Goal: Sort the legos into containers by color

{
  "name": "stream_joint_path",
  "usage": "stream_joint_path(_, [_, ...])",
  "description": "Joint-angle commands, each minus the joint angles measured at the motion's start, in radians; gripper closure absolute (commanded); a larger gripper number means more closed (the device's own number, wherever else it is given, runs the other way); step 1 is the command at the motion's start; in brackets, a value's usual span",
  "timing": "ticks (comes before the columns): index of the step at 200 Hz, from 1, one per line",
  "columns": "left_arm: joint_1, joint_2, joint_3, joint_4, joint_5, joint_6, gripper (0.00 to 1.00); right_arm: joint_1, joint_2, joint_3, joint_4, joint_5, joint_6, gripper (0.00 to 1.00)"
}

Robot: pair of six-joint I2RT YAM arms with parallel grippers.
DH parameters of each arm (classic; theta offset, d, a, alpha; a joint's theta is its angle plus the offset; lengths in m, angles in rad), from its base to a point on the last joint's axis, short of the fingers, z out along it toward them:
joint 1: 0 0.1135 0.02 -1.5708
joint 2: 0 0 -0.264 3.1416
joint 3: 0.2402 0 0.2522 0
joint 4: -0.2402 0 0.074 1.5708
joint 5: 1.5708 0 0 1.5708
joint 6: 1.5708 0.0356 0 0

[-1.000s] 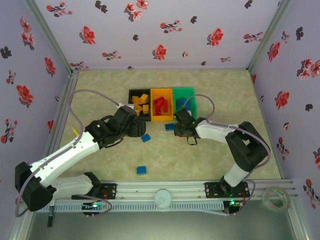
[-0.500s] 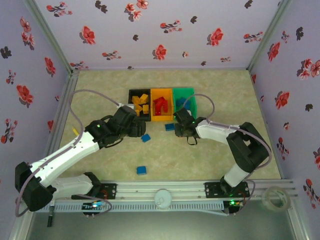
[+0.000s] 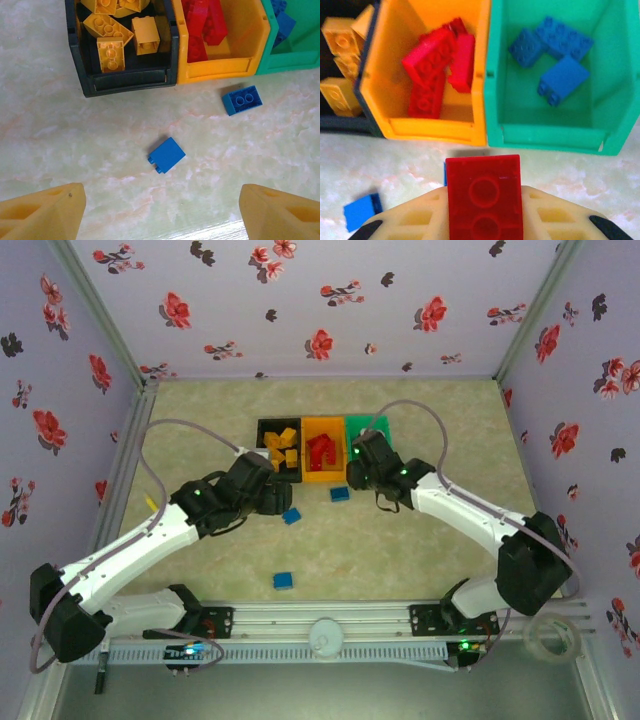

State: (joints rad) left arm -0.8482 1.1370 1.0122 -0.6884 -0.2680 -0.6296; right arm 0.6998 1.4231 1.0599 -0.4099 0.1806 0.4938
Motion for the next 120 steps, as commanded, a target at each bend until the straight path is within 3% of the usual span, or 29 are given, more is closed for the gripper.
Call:
stream_joint_path(1, [-0.008, -0.005, 0.005, -0.006, -0.001, 0.001, 0.2, 0.006, 0.03, 0.105, -0.051, 0.031, -0.066, 0.72])
stream_joint_path(120, [-0.023, -0.039, 0.006, -0.037, -0.013, -0.013, 0.2, -0.075, 0.407, 0.559, -0.114, -0.066, -0.155, 0.72])
